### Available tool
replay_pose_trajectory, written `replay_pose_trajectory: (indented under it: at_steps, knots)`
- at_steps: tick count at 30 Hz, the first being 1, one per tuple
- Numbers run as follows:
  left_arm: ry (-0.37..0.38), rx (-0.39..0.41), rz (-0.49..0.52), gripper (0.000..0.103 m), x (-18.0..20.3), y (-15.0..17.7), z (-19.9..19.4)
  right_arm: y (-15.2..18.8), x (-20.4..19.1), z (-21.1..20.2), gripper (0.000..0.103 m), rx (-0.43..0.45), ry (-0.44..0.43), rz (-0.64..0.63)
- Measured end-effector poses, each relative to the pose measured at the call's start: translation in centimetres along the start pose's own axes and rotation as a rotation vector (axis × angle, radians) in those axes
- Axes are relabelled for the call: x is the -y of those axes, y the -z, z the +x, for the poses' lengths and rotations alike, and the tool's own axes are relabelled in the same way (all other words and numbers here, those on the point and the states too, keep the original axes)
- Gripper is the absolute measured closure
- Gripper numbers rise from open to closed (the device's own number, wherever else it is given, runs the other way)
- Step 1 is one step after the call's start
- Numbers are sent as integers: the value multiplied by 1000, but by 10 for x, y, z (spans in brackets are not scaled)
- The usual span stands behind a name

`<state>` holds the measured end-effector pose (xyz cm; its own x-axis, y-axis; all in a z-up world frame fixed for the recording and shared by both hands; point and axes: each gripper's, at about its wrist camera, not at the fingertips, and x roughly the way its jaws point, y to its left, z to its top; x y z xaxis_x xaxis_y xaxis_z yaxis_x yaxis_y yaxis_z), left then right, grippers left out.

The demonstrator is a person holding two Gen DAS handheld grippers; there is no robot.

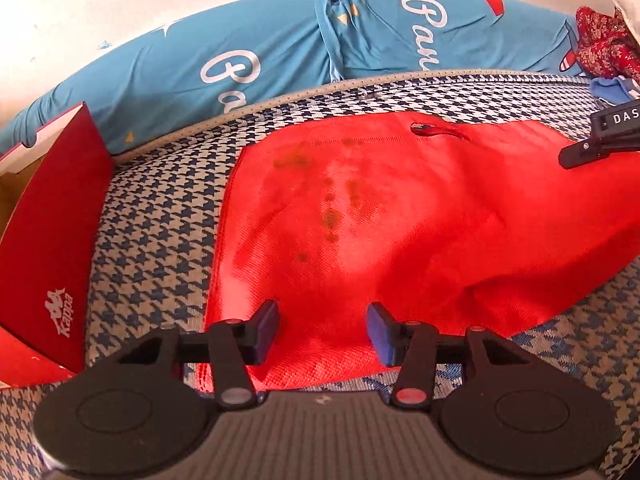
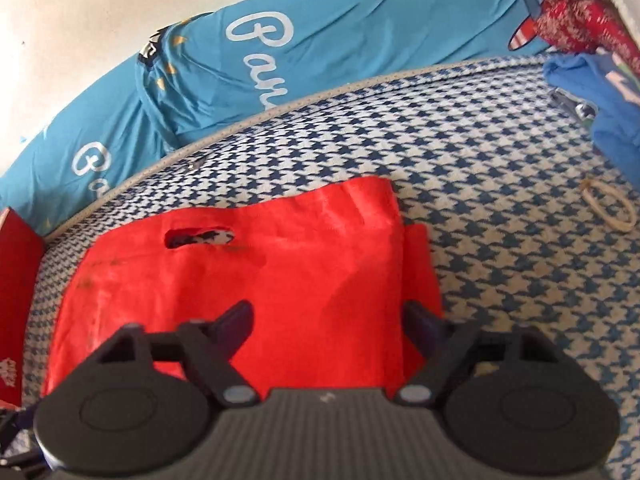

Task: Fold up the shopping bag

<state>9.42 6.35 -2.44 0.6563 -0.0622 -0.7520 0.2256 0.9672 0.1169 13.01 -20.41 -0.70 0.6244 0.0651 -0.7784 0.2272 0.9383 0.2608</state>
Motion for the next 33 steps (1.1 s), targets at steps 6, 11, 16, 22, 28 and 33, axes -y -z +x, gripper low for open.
replay_pose_trajectory:
  at_steps: [6, 11, 16, 22, 28, 33]
  knots:
    - [-13, 9, 32, 55, 9, 3, -2, -4, 16, -27, 28, 118, 27, 22]
    - [-26, 3, 76, 55, 19, 4, 2, -10, 28, -28, 22, 107, 14, 54]
    - [-5, -6, 78, 55, 21, 4, 4, -11, 26, -9, 38, 24, -48, 70]
    - [24, 14, 60, 55, 19, 5, 0, -8, 20, -11, 93, 33, -159, 18]
    - [-46, 55, 31, 53, 15, 23, -25, 13, -11, -46, 98, 129, -286, -178]
    - [-70, 126, -51, 46, 9, 44, -74, 60, -48, -80, 98, 193, -360, -414]
